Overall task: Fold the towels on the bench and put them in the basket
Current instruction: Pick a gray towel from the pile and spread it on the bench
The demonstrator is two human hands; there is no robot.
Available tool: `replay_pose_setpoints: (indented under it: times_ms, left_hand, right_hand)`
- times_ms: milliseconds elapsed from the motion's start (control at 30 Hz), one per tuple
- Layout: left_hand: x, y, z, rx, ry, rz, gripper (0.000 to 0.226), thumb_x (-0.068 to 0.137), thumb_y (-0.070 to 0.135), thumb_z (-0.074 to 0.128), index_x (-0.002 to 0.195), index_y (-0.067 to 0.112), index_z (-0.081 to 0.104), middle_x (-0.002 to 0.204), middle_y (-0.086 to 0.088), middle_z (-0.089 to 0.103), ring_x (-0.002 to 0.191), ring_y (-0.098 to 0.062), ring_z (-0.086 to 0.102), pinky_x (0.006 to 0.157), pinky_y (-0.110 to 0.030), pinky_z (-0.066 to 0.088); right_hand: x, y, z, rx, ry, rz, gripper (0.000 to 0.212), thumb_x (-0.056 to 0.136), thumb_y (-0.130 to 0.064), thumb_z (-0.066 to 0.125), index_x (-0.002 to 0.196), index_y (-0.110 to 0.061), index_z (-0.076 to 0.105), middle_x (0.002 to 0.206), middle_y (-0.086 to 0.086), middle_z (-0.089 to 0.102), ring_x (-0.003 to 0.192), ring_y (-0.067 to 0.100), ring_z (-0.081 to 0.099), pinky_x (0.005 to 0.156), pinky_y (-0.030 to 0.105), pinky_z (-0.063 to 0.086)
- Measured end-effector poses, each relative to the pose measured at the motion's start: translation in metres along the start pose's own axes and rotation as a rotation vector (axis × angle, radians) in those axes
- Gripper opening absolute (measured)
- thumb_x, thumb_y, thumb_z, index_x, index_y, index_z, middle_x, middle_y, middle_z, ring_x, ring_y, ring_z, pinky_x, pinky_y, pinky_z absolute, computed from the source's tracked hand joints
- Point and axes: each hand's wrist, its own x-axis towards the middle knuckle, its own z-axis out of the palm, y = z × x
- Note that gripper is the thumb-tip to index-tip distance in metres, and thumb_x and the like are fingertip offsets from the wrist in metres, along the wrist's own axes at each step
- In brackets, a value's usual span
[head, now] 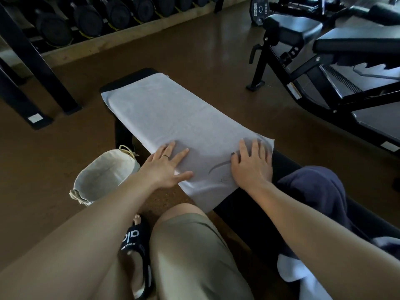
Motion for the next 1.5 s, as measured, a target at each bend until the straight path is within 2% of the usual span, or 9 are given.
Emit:
replay_pose_setpoints:
  times_ms: [133,267,467,700,900,1067,1233,1367,1500]
  left_hand:
    - [-0.007,0.006,0.004,0.041,-0.015,0.004,0.109,0.080,0.090,0.039,0.158,0.042,-0.019,0.165,-0.004,-0.032,0.153,-0.026,-0.026,0.125,-0.047,-0.003]
    - [-0.009,0.009,0.005,0.099,0.015,0.016,0.124,0.070,0.095,0.046,0.160,0.036,-0.016,0.167,-0.012,-0.025,0.155,-0.033,-0.019,0.125,-0.047,-0.004]
    - [-0.007,0.024,0.005,0.058,0.059,0.232,0.117,0.072,0.084,0.063,0.160,0.043,-0.002,0.170,-0.009,-0.012,0.156,-0.030,-0.011,0.127,-0.047,-0.002]
    - [0.004,0.052,0.004,-0.111,-0.028,0.392,0.104,0.075,0.078,0.063,0.160,0.040,0.018,0.171,-0.003,-0.002,0.156,-0.029,-0.003,0.126,-0.051,0.011]
    - [0.027,0.000,-0.009,-0.115,0.063,0.184,0.078,0.098,0.050,0.059,0.162,0.027,0.020,0.171,-0.010,0.003,0.157,-0.027,0.004,0.127,-0.041,0.012]
    - [0.029,-0.009,-0.001,-0.094,0.020,0.186,0.088,0.094,0.064,0.055,0.162,0.037,0.007,0.171,0.000,-0.012,0.157,-0.020,-0.011,0.128,-0.043,0.005]
    - [0.026,-0.010,0.000,-0.067,0.022,0.181,0.106,0.082,0.078,0.059,0.162,0.039,0.002,0.170,0.002,-0.016,0.157,-0.021,-0.014,0.128,-0.048,0.005]
    - [0.023,-0.003,0.001,-0.045,0.009,0.166,0.115,0.075,0.081,0.062,0.162,0.037,0.001,0.170,0.001,-0.017,0.156,-0.025,-0.014,0.127,-0.048,0.005]
    - [0.029,-0.010,-0.009,-0.175,0.039,0.156,0.081,0.090,0.069,0.055,0.158,0.040,0.021,0.170,0.001,0.004,0.156,-0.026,0.003,0.126,-0.048,0.014]
  right_hand:
    - [0.009,0.002,-0.014,-0.016,-0.019,0.109,0.064,0.107,-0.055,0.015,0.164,-0.028,0.006,0.170,0.018,0.001,0.157,0.036,-0.001,0.127,0.051,0.002]
    - [0.009,-0.003,-0.009,-0.039,0.013,-0.094,0.062,0.106,-0.057,0.016,0.163,-0.033,0.007,0.171,0.014,0.004,0.158,0.035,0.001,0.126,0.052,0.002]
    - [0.019,0.000,-0.015,-0.018,-0.028,0.098,0.065,0.105,-0.060,0.015,0.163,-0.030,0.009,0.169,0.021,0.006,0.157,0.039,0.004,0.127,0.051,0.006]
    - [-0.003,-0.034,-0.009,-0.008,0.010,-0.248,0.059,0.108,-0.051,0.017,0.163,-0.032,0.007,0.170,0.018,0.009,0.157,0.034,0.004,0.127,0.052,0.006]
    - [-0.043,-0.052,0.011,0.000,0.008,-0.382,0.065,0.107,-0.053,0.016,0.164,-0.029,-0.004,0.171,0.014,-0.001,0.158,0.029,-0.005,0.128,0.051,0.005]
    - [-0.072,-0.041,0.032,-0.145,-0.006,-0.433,0.073,0.102,-0.066,0.013,0.162,-0.032,-0.011,0.170,0.009,-0.016,0.156,0.028,-0.018,0.125,0.056,-0.008]
    - [-0.094,-0.026,0.038,-0.202,0.013,-0.452,0.089,0.100,-0.062,0.040,0.163,-0.026,-0.012,0.170,0.017,-0.012,0.156,0.033,-0.014,0.126,0.055,-0.005]
    - [-0.069,-0.047,0.014,-0.064,0.053,-0.387,0.088,0.097,-0.074,0.029,0.163,-0.027,-0.006,0.171,0.016,0.000,0.158,0.032,-0.003,0.127,0.054,0.002]
    - [-0.043,-0.050,0.013,-0.113,-0.003,-0.376,0.077,0.102,-0.066,0.017,0.163,-0.026,-0.008,0.171,0.014,-0.004,0.158,0.028,-0.009,0.127,0.052,-0.002]
